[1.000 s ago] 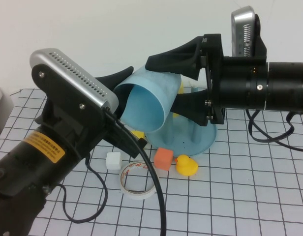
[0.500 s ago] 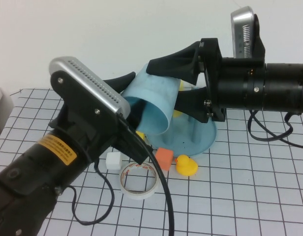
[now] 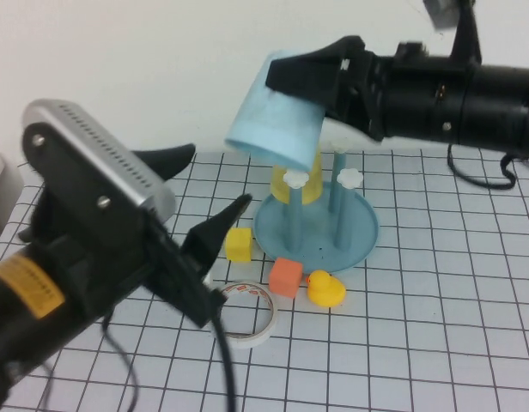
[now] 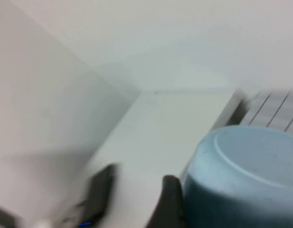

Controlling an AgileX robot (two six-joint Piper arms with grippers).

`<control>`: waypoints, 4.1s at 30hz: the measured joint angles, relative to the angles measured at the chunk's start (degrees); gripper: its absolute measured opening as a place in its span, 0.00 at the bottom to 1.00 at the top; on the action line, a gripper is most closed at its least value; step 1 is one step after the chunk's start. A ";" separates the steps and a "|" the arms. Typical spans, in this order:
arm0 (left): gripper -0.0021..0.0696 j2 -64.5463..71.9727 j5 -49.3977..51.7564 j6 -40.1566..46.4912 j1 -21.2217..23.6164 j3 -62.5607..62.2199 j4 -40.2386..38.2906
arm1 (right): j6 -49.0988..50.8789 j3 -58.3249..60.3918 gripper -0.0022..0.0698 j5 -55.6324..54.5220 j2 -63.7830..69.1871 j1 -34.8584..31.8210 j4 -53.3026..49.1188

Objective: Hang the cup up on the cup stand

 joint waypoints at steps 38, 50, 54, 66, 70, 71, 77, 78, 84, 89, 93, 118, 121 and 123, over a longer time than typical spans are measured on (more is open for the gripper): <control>0.03 -38.80 55.40 -14.42 13.52 9.02 6.13 | -46.70 -22.48 0.84 -37.49 28.98 -0.12 2.42; 0.03 -39.71 55.62 -15.48 13.56 9.65 6.44 | -45.70 -22.86 0.85 -43.39 31.11 -0.21 3.08; 0.03 -39.71 55.62 -15.60 13.56 9.65 6.54 | -45.61 -22.86 0.85 -44.02 31.11 -0.21 3.37; 0.03 -39.71 56.91 -15.73 13.56 9.65 6.54 | -44.41 -22.86 0.85 -44.02 31.11 -0.21 3.45; 0.03 -39.71 57.02 -15.73 13.56 9.65 6.54 | -43.04 -22.86 0.85 -45.45 31.11 0.03 3.51; 0.03 -39.71 57.02 -15.73 13.56 9.65 6.54 | -43.04 -22.86 0.85 -46.10 31.11 0.22 3.59; 0.03 -39.71 56.80 -15.73 13.56 9.65 6.54 | -44.15 -24.05 0.85 -53.29 31.11 1.69 3.88; 0.03 -39.71 56.69 -15.84 13.56 9.65 6.54 | -45.12 -24.39 0.85 -53.93 31.11 1.73 3.93; 0.03 -39.71 56.35 -16.65 13.56 9.65 6.54 | -49.35 -26.31 0.87 -58.70 31.11 2.76 4.16; 0.03 -39.71 56.22 -16.78 13.56 9.65 6.54 | -51.27 -26.53 0.87 -59.85 31.11 3.19 4.35; 0.03 -39.71 56.22 -16.91 13.56 9.65 6.54 | -51.53 -26.53 0.87 -58.55 31.11 3.33 4.43; 0.03 -39.71 60.73 -17.37 13.56 9.65 6.80 | -45.82 -26.53 0.63 -45.98 30.99 3.33 4.33; 0.03 -40.06 59.69 -17.37 13.56 9.65 6.80 | -45.55 -26.53 0.28 -48.60 29.70 3.48 4.33; 0.03 -40.63 59.12 -17.37 13.56 9.65 7.25 | -44.69 -26.53 0.14 -49.91 27.92 3.66 4.33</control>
